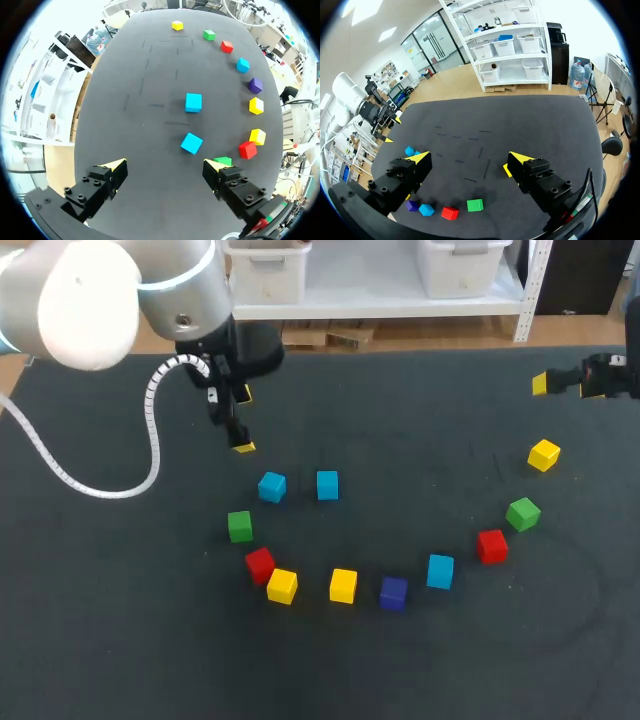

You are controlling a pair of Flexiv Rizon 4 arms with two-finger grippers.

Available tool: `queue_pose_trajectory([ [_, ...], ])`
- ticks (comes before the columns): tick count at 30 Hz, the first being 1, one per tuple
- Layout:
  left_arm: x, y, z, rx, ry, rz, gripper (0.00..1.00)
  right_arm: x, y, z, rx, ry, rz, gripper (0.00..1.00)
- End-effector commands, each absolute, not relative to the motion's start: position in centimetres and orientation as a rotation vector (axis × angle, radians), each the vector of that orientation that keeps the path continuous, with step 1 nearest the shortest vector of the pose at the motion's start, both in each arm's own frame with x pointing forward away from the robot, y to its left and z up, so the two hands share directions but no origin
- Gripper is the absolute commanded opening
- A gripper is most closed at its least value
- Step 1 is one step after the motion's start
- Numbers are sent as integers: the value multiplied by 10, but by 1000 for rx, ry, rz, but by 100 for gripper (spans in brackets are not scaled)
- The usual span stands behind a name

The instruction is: Place the blue cubes, place green cubes on the blue cubes, place the yellow cubes on the green cubes, then place the red cubes on the yellow cubes, and place purple cube on the red cubes.

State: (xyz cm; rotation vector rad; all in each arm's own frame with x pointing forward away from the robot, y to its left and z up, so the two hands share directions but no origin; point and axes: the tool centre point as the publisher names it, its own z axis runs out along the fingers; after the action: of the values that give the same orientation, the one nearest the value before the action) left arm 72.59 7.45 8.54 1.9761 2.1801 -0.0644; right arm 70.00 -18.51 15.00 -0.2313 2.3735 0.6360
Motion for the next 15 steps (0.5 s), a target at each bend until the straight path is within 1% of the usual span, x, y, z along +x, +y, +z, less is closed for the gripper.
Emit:
queue_pose_trajectory([
  [1,723,75,86,2000,2157,-33,100,700,-185,150,-231,2374,636,100],
  [5,716,69,84,2054,2103,19,100,700,-185,150,-231,2374,636,100],
  [15,681,35,64,2367,1833,87,100,700,-185,150,-231,2374,636,100],
])
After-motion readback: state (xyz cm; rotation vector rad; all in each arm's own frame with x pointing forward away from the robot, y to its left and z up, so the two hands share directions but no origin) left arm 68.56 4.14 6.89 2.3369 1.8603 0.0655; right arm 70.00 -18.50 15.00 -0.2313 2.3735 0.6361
